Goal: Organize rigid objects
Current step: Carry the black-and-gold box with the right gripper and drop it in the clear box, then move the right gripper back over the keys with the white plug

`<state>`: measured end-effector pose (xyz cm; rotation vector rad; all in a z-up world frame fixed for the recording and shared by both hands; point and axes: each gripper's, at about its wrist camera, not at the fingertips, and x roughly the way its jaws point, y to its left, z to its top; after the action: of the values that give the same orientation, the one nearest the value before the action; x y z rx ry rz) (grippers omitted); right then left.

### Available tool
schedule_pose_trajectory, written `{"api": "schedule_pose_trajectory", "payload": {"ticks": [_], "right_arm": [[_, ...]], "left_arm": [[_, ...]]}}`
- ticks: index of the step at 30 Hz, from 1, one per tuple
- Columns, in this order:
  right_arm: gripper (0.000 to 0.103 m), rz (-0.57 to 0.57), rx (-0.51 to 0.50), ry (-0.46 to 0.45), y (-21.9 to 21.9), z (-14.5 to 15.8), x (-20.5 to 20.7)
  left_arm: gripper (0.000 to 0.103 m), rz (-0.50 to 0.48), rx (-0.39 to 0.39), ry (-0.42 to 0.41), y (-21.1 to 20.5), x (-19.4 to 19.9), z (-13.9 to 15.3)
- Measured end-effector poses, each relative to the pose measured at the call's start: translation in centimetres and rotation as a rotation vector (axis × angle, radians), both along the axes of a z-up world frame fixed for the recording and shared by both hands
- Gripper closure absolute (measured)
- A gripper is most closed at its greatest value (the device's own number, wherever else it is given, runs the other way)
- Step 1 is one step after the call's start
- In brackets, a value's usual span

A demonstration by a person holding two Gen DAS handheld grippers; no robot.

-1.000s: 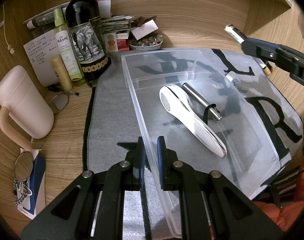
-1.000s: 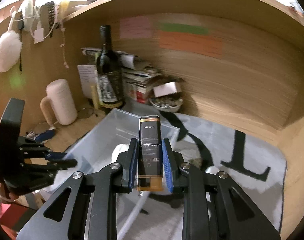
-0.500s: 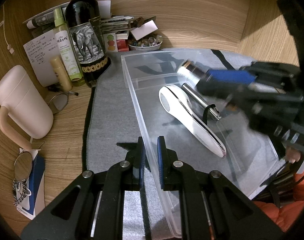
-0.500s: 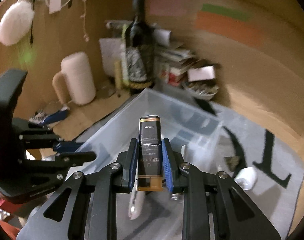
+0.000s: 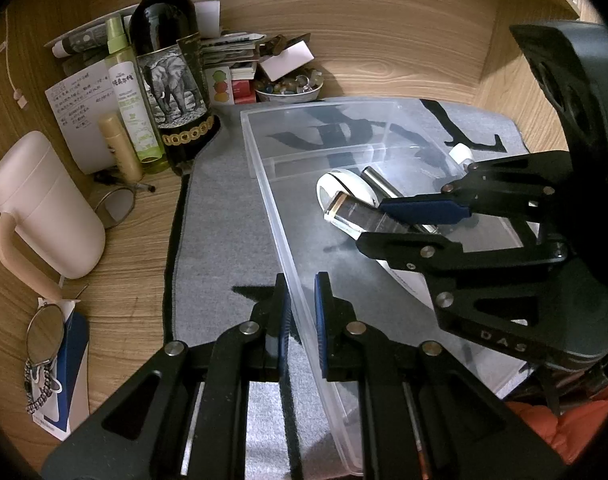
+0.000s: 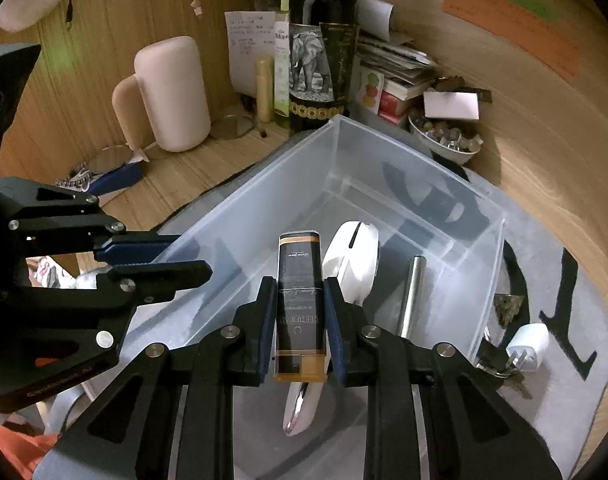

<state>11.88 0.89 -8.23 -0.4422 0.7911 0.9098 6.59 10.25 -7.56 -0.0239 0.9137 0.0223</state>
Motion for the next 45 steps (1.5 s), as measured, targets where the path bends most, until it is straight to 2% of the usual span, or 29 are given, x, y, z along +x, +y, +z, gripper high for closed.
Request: {"api": "schedule_pose_trajectory", "payload": {"ticks": [12,16,21,27,35,39,45], "right_arm": [[0.068,-0.034,0.038,-0.045,-1.3,1.4,0.2],[0.059,-0.068,0.078,-0.075,-2.5,2.7,0.5],[0.058,-0.133,0.118,-0.121,-4.9,4.5,1.1],[0.057,-0.241,0.124,-0.144,-8.4,5.1,2.9],[0.057,-0.377,0.063,-0.081,-12.1,2.2,5.6],[0.057,-0.405,0.031,-0.019,-13.0,-0.2,6.3],[0.057,-0.411,0.034,0.053,-12.9,-2.4,6.8]], "left_arm": [[0.092,0.000,0.003,0.001,-0.1,0.0,0.0],[0.092,-0.001,0.004,0.001,0.0,0.0,0.0],[0.092,-0.001,0.005,0.001,0.0,0.0,0.0],[0.092,-0.001,0.005,0.001,0.1,0.0,-0.1],[0.092,-0.002,0.007,0.001,0.1,-0.1,-0.1],[0.092,-0.001,0.006,0.001,0.1,0.0,-0.1],[0.092,-0.003,0.007,0.001,0.1,0.0,-0.1]]}}
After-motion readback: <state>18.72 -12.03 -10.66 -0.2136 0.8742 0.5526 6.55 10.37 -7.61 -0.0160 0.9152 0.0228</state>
